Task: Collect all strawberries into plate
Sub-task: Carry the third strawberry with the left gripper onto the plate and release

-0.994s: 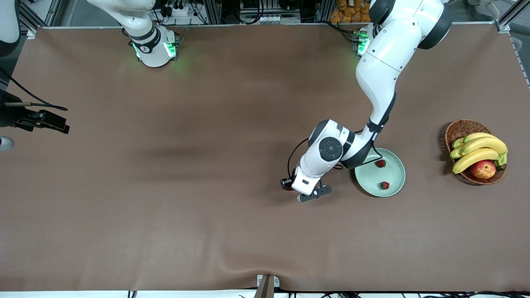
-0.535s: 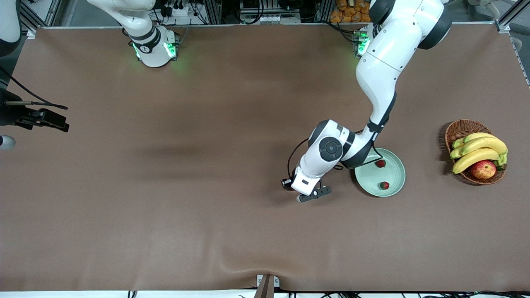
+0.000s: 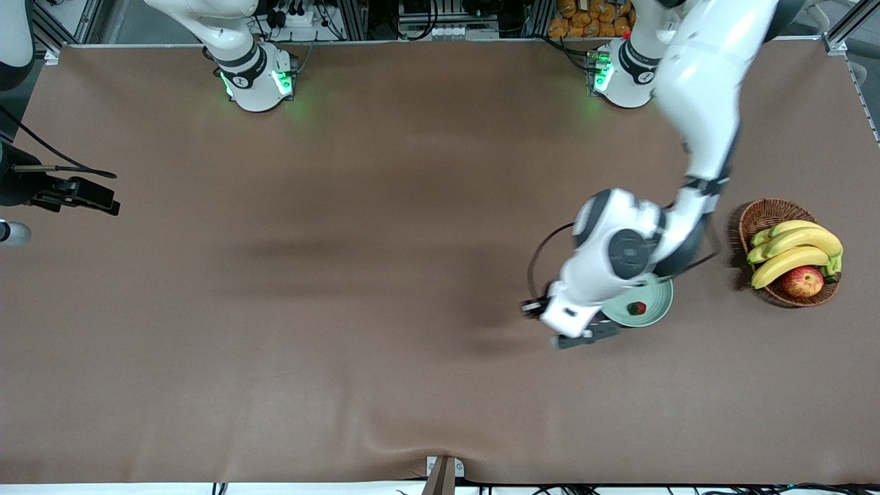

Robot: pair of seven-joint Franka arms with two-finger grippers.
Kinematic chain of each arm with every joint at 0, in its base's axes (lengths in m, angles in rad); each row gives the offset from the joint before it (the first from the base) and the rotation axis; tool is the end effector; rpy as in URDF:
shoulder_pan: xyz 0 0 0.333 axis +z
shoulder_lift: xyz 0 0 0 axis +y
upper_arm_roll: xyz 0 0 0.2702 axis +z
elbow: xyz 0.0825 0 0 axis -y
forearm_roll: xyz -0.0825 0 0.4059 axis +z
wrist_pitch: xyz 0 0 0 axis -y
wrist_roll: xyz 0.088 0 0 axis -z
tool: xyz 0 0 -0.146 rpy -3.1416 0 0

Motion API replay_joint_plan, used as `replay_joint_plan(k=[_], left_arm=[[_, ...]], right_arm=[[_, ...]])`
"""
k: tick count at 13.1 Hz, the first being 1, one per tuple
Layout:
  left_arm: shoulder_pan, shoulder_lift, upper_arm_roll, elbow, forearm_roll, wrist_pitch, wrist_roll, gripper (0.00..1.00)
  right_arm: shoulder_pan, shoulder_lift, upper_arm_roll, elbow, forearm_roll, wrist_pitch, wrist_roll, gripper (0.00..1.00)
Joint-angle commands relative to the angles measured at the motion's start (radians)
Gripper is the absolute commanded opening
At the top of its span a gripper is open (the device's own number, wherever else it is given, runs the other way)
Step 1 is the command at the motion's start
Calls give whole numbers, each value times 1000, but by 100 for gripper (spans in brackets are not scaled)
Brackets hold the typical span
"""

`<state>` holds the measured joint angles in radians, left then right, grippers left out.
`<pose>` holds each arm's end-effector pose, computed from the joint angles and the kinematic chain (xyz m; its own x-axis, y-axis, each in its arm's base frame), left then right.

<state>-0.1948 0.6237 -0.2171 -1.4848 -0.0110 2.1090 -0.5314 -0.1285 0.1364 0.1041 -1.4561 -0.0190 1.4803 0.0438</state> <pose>0.6517 -0.2692 0.2300 0.9852 0.1611 -0.0591 0.1673 -0.9783 0.1221 0.5967 -0.0205 0.5086 0.9914 -0.0691 -0.1109 -0.0684 -0.9976 0.0097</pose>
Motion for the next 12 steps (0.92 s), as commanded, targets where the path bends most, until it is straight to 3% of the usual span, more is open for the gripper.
replay_joint_plan(k=[1, 3, 5, 6, 7, 9, 12], left_arm=[[116, -88, -8, -154, 19, -58, 233, 0], [214, -93, -8, -231, 20, -40, 419, 0], [235, -85, -7, -316, 20, 81, 455, 0], [241, -81, -7, -327, 19, 112, 455, 5], [256, -69, -8, -321, 19, 115, 455, 21], [252, -76, -8, -310, 19, 117, 435, 100], [255, -177, -8, -299, 17, 59, 385, 100]], right_arm=[[4, -26, -10, -20, 13, -3, -4, 100], [68, -26, -82, -20, 14, -2, -4, 100], [84, -26, -95, -20, 14, -2, -4, 100], [82, -26, -96, -20, 14, -2, -4, 100], [82, -26, -96, -20, 14, -2, -4, 100], [84, -24, -96, -20, 14, 0, -4, 100], [84, -23, -96, -20, 14, -2, -2, 100]])
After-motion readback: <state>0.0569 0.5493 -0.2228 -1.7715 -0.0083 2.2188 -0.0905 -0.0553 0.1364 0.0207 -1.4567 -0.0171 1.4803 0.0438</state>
